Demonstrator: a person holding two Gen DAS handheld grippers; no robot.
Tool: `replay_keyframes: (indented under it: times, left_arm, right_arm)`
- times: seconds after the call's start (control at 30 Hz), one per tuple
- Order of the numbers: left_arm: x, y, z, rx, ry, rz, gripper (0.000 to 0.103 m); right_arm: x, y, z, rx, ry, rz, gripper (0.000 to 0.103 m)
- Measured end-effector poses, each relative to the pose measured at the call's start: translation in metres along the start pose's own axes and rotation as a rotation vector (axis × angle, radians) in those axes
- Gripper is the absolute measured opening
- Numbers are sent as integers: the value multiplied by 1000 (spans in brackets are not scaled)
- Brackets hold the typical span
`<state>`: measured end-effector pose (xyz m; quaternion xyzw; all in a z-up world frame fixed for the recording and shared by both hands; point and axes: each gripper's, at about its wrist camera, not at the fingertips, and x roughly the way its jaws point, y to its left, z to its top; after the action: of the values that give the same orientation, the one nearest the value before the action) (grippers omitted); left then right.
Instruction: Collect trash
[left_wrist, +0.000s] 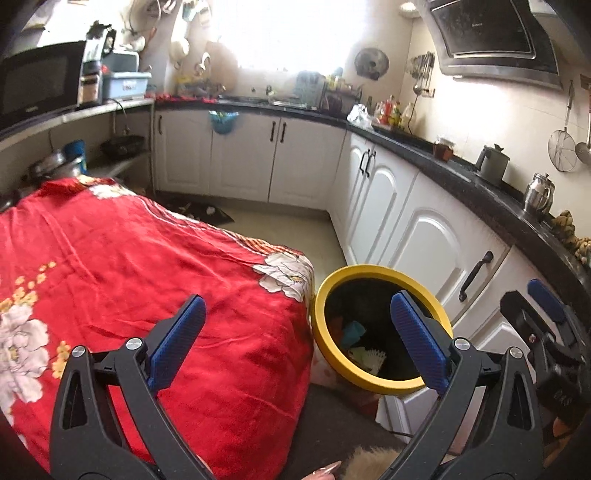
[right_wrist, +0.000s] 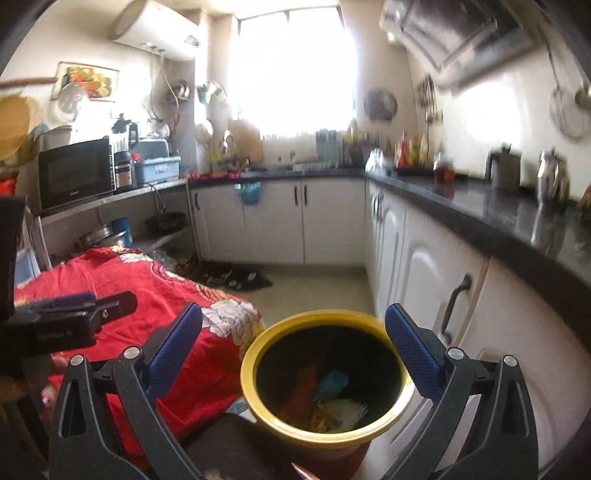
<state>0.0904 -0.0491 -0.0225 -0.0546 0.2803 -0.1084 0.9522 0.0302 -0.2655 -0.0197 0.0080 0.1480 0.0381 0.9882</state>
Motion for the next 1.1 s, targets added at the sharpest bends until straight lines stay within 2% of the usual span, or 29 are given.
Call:
replay_keyframes:
  times: [0.1, 0.2, 1.1]
  left_arm:
    - [-10, 1, -7, 8, -18, 7, 92]
    - [-17, 2, -11, 19, -38, 19, 92]
    - [-33, 7, -14, 12, -83, 62, 92]
  right_arm:
    - [-15, 10, -7, -49, -66, -15, 97]
    - [-20, 14, -10, -68, -87, -19, 97]
    - [-22, 9, -16, -21, -72, -28, 97]
